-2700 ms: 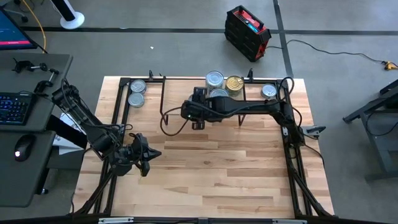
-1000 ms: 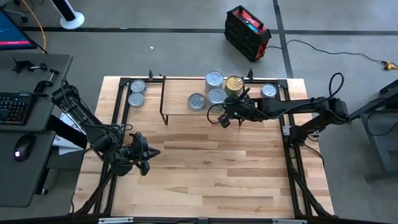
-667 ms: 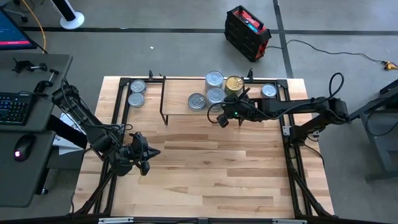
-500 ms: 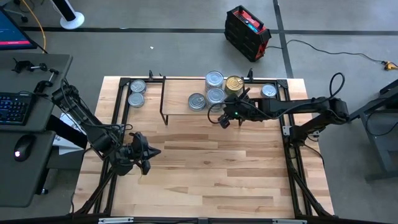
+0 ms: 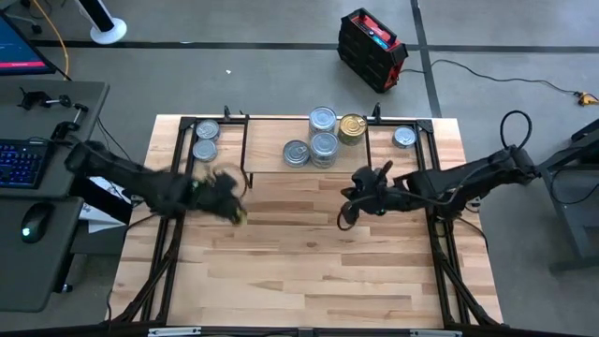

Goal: Stack canned seafood by type on shelf
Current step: Stack the light green tuna can on top of the other light green tuna can on the shelf

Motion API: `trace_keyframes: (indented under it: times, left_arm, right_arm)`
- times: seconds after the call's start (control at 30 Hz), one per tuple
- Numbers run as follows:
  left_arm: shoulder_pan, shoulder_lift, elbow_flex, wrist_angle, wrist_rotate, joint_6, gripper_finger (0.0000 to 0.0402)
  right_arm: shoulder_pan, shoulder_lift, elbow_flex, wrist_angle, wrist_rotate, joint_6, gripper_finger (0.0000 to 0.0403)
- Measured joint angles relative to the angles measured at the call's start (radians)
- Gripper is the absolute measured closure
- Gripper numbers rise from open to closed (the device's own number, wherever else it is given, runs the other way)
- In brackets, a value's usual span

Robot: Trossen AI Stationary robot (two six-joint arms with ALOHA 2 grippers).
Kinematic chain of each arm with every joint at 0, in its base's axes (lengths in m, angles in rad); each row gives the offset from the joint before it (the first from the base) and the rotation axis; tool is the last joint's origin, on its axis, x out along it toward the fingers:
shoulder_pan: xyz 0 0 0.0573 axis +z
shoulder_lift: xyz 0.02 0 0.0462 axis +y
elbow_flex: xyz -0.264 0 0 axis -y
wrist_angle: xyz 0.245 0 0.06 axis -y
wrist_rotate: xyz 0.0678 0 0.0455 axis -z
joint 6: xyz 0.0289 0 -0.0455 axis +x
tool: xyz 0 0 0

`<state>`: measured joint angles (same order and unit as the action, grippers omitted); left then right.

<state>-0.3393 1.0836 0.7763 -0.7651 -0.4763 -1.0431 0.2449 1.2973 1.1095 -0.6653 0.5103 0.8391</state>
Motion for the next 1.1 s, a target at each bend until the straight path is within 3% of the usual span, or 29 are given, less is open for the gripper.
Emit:
trace_keyframes:
  times: [0.07,0.17,0.27,0.33,0.53,0.63,0.8,1.1]
  left_arm:
    - [0.124,-0.010,0.014,-0.201,0.006,-0.002,0.0401]
    - [0.212,-0.072,0.022,-0.334,-0.097,-0.063,0.0401]
    - [0.243,-0.123,-0.007,-0.345,-0.256,-0.190,0.0401]
    - [0.293,-0.129,-0.055,-0.342,-0.300,-0.245,0.0401]
    - [0.559,-0.079,-0.171,-0.250,-0.267,-0.250,0.0401]
    - [0.680,-0.050,-0.199,-0.186,-0.305,-0.249,0.0401]
    - [0.879,0.024,-0.268,0.008,-0.289,-0.198,0.0401]
    - [1.106,0.148,-0.290,0.104,-0.285,-0.170,0.0401]
  right_arm:
    - [0.029,0.005,0.000,-0.021,0.022,0.042,0.0403]
    - [0.052,0.013,0.000,-0.061,0.052,0.090,0.0403]
    - [0.059,0.019,0.000,-0.100,0.085,0.114,0.0403]
    - [0.051,0.022,0.000,-0.104,0.096,0.125,0.0403]
    - [0.027,0.027,0.000,-0.102,0.099,0.124,0.0403]
    - [0.020,0.027,0.000,-0.102,0.099,0.119,0.0403]
    - [0.017,0.027,0.000,-0.102,0.091,0.097,0.0403]
    - [0.017,0.027,0.000,-0.101,0.088,0.098,0.0403]
